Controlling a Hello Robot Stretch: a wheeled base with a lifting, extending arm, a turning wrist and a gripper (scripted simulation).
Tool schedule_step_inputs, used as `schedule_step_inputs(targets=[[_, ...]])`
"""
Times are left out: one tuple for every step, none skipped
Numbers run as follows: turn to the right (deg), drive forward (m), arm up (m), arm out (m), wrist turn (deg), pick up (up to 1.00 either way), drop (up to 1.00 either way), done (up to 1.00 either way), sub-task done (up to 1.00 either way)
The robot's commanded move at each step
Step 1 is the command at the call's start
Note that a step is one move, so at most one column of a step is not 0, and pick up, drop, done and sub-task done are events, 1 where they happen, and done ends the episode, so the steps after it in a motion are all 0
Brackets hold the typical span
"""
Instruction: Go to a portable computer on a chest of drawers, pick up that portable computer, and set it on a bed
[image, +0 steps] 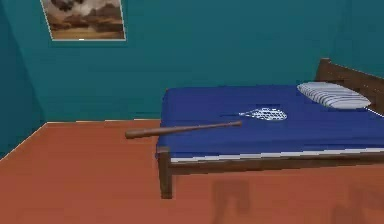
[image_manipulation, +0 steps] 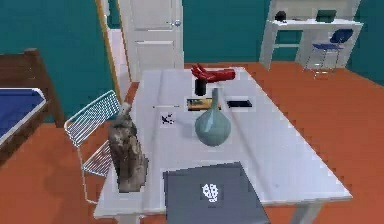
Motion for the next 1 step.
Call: schedule_step_inputs(targets=[[0.0, 0.40, 0.00, 0.00, 0.0, 0.00, 0.00, 0.00, 0.00]])
